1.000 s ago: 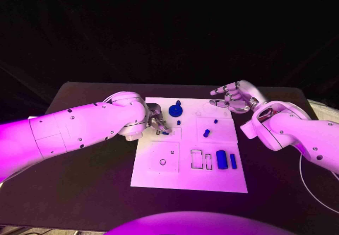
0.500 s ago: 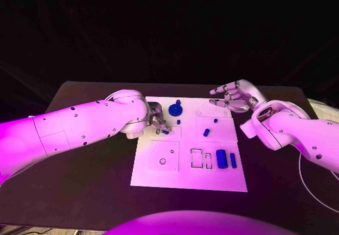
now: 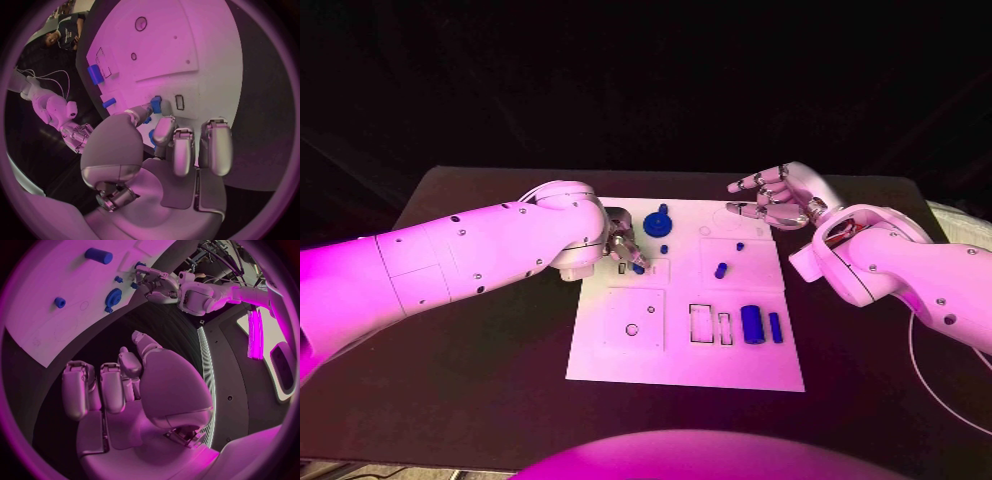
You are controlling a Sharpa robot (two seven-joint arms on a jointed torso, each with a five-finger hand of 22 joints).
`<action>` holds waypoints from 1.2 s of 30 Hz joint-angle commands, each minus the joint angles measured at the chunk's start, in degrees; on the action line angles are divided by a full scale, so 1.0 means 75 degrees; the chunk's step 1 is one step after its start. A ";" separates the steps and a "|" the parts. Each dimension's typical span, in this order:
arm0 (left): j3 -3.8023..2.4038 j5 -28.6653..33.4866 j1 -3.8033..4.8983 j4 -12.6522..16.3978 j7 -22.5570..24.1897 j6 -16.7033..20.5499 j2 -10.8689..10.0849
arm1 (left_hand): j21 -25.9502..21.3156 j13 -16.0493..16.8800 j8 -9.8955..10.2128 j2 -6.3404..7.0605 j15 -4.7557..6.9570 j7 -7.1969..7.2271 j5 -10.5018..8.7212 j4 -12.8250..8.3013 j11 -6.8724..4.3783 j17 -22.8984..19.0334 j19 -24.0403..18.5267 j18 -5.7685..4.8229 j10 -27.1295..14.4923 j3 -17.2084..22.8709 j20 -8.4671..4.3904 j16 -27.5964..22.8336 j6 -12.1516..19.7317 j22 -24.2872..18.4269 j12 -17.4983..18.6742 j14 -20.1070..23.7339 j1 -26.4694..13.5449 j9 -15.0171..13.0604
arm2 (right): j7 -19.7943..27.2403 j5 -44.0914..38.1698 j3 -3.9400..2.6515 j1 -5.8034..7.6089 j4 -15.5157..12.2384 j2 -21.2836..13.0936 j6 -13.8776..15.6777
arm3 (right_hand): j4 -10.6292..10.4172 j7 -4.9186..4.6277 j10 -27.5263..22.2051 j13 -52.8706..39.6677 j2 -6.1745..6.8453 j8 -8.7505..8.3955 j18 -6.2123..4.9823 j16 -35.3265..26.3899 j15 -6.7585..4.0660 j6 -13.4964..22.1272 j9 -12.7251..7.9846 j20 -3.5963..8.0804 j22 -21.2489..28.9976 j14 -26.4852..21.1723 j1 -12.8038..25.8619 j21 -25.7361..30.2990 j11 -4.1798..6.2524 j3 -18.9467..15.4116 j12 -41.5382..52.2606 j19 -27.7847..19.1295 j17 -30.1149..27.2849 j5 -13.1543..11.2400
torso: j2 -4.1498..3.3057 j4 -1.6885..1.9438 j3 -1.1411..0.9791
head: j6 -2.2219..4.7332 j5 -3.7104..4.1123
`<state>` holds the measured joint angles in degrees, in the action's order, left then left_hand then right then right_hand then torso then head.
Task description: Assemble the parts on the task board
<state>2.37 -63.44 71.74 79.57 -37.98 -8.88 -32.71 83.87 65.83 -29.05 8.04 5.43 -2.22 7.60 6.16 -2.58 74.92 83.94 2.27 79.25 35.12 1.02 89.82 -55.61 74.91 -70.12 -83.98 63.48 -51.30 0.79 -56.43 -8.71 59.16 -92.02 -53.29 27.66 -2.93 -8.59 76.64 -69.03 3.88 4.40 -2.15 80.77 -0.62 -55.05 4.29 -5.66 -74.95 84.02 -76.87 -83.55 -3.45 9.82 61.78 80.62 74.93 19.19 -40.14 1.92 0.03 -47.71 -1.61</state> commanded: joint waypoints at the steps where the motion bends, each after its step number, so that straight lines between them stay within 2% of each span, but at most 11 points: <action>1: 0.0036 0.0038 -0.0049 -0.0021 -0.0042 -0.0285 0.0044 | 0.0007 0.0042 -0.0068 0.0000 0.0057 0.0190 0.0032 -0.0185 -0.0054 0.2011 0.0379 -0.0061 0.0044 0.0206 -0.0061 0.0023 -0.0223 0.1263 -0.0065 -0.0803 -0.0124 -0.0028 | 0.0042 0.0159 0.0000 -0.0009 -0.0002 0.0006 0.0012 | -0.0028 -0.0020 0.0015 0.0012 -0.0025 -0.0047 -0.0157 -0.0041 -0.0030 -0.0046 -0.0009 0.0029 -0.0087 0.0409 0.0064 0.0042 0.0003 0.0015 -0.0022 -0.0016 0.0158 0.0013 | -0.0004 0.0002 0.0003 | 0.0004 0.0011; 14: 0.0034 -0.0039 -0.0049 -0.0084 -0.0040 -0.0210 0.0076 | 0.0060 0.0126 -0.0177 0.0026 0.0092 0.0246 0.0025 -0.0069 -0.0099 0.2011 0.0416 -0.0078 0.0137 0.0006 -0.0092 0.0023 -0.0352 0.1319 -0.0153 -0.0803 -0.0456 -0.0076 | 0.0027 0.0415 0.0000 -0.0009 0.0043 -0.0010 0.0077 | -0.0029 -0.0021 0.0015 0.0011 -0.0024 -0.0051 -0.0160 -0.0051 -0.0030 -0.0041 -0.0011 0.0029 -0.0077 0.0406 0.0066 0.0047 0.0003 0.0016 -0.0020 -0.0023 0.0146 0.0016 | -0.0006 0.0004 0.0006 | 0.0013 0.0011; 23: 0.0033 -0.0066 -0.0049 -0.0135 -0.0035 -0.0161 0.0077 | 0.0117 0.0117 -0.0254 0.0129 0.0113 0.0279 0.0007 0.0099 -0.0124 0.2011 0.0454 -0.0097 0.0176 -0.0449 -0.0112 0.0023 -0.0450 0.1380 -0.0154 -0.0803 -0.0802 -0.0101 | 0.0099 0.0423 0.0000 -0.0008 0.0036 -0.0019 0.0069 | -0.0041 -0.0020 -0.0003 0.0037 0.0043 -0.0059 -0.0169 -0.0083 -0.0027 -0.0025 -0.0016 0.0027 -0.0036 0.0396 0.0120 0.0070 -0.0001 -0.0023 -0.0047 -0.0051 0.0108 0.0020 | -0.0004 0.0002 0.0006 | 0.0003 0.0021; 34: 0.0028 -0.0089 -0.0049 -0.0181 -0.0029 -0.0069 0.0066 | 0.0173 0.0053 -0.0310 0.0104 0.0120 0.0302 0.0007 0.0280 -0.0141 0.2011 0.0488 -0.0115 0.0195 -0.0865 -0.0119 0.0023 -0.0529 0.1439 -0.0114 -0.0803 -0.0961 -0.0111 | 0.0137 0.0424 -0.0001 -0.0008 0.0032 -0.0030 0.0056 | -0.0067 -0.0017 -0.0011 0.0054 0.0067 -0.0058 -0.0174 -0.0103 -0.0026 -0.0025 -0.0016 0.0026 -0.0014 0.0390 0.0173 0.0083 -0.0002 -0.0054 -0.0062 -0.0065 0.0087 0.0027 | -0.0001 0.0003 0.0007 | -0.0001 0.0030; 36: 0.0026 -0.0090 -0.0049 -0.0185 -0.0027 -0.0042 0.0057 | 0.0197 0.0040 -0.0326 0.0090 0.0119 0.0308 0.0009 0.0322 -0.0145 0.2011 0.0501 -0.0122 0.0203 -0.0945 -0.0120 0.0023 -0.0547 0.1462 -0.0108 -0.0803 -0.0985 -0.0116 | 0.0163 0.0420 -0.0001 -0.0008 0.0034 -0.0029 0.0045 | -0.0104 -0.0007 -0.0022 0.0071 0.0092 -0.0058 -0.0179 -0.0125 -0.0033 -0.0023 -0.0016 0.0030 0.0009 0.0385 0.0229 0.0100 0.0006 -0.0078 -0.0072 -0.0080 0.0068 0.0371 | -0.0004 0.0001 0.0006 | 0.0006 0.0033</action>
<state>2.51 -63.82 71.48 78.28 -38.03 -8.98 -32.28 85.20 66.16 -31.24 8.60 5.84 0.24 7.76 8.63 -3.71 74.91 83.94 2.26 80.35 28.18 0.62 89.82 -59.47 74.91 -71.02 -83.97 56.53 -52.12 1.07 -53.22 -8.71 59.15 -91.70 -53.52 28.18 -3.50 -8.59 76.64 -68.53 4.67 4.18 -3.04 79.99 -0.62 -55.05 4.24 -5.45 -74.90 84.02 -75.68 -83.00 -3.45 9.26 61.51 80.41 74.91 21.53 -40.16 1.94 0.08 -47.72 -1.40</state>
